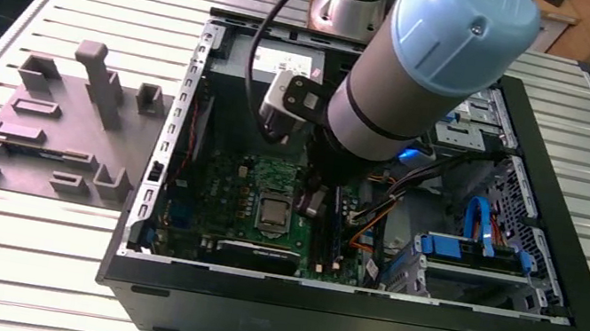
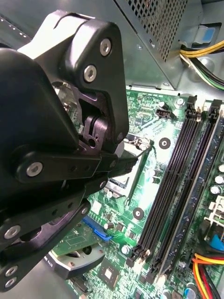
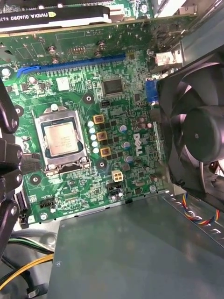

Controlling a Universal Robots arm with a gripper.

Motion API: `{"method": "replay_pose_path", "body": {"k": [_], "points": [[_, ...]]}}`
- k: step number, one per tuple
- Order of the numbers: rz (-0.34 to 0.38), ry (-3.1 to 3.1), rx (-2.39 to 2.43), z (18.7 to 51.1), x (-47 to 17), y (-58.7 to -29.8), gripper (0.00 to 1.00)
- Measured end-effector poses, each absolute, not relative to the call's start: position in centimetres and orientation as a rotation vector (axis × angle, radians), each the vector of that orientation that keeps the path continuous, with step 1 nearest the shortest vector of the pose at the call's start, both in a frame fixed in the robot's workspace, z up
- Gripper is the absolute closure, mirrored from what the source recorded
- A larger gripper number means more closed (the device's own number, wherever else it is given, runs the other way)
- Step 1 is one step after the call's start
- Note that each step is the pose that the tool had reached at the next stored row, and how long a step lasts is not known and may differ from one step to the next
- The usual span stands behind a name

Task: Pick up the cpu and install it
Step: 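Install the first cpu locking lever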

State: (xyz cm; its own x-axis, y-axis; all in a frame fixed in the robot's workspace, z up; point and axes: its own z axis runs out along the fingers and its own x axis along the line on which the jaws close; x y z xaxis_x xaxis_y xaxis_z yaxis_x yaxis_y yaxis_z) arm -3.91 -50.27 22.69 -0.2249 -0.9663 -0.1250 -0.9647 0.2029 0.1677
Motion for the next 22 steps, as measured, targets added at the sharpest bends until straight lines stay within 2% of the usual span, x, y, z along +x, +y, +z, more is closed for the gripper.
{"method": "replay_pose_path", "body": {"k": [5, 9, 22], "points": [[-0.316, -2.401, 1.978, 22.64, -3.92, -50.27, 0.9], [-0.253, -2.358, 1.985, 22.55, -3.91, -50.27, 0.9], [-0.239, -2.272, 2.078, 22.16, -3.92, -50.27, 0.9]]}}
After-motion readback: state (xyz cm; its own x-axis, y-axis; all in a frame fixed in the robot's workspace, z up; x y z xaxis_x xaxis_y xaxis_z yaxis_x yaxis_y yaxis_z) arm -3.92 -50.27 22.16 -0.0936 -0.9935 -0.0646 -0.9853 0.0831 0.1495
